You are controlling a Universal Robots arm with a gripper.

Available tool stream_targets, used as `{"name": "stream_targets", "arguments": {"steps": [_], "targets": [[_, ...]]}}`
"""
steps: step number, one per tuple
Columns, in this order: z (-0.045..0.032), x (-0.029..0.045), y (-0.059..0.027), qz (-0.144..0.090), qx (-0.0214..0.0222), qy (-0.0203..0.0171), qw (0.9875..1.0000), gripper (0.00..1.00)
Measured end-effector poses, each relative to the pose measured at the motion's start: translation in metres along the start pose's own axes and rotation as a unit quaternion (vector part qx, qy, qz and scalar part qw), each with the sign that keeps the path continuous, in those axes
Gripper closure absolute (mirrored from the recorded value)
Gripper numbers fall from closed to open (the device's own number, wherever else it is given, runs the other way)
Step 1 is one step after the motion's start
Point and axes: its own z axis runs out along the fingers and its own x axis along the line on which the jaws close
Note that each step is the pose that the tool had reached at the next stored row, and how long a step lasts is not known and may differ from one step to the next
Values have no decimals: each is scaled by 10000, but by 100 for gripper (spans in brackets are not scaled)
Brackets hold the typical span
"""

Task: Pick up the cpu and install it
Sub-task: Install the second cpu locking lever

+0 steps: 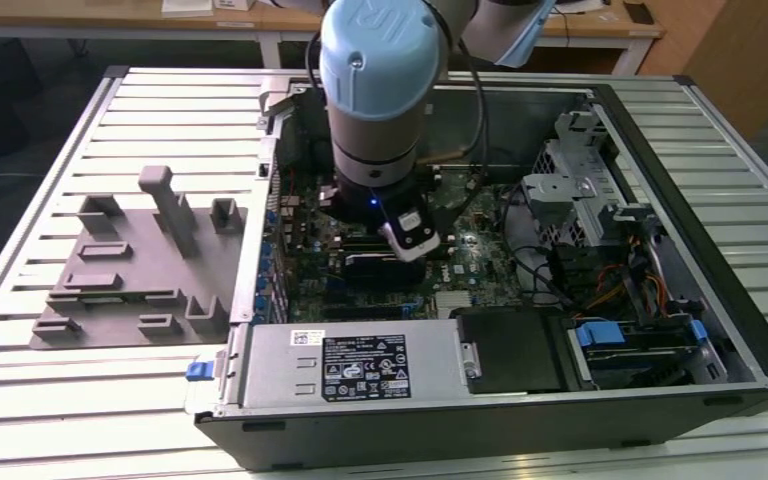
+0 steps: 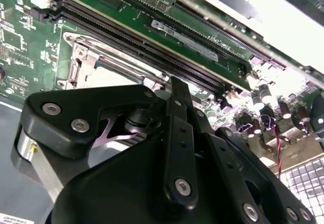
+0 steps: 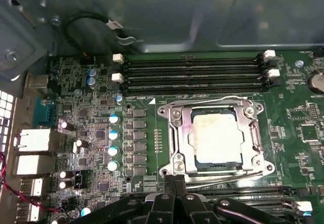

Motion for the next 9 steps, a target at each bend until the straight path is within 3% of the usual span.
{"name": "stream_targets", "arguments": {"steps": [9], "targets": [[63,28,-24,-129,-50,-5,9999,89]]}}
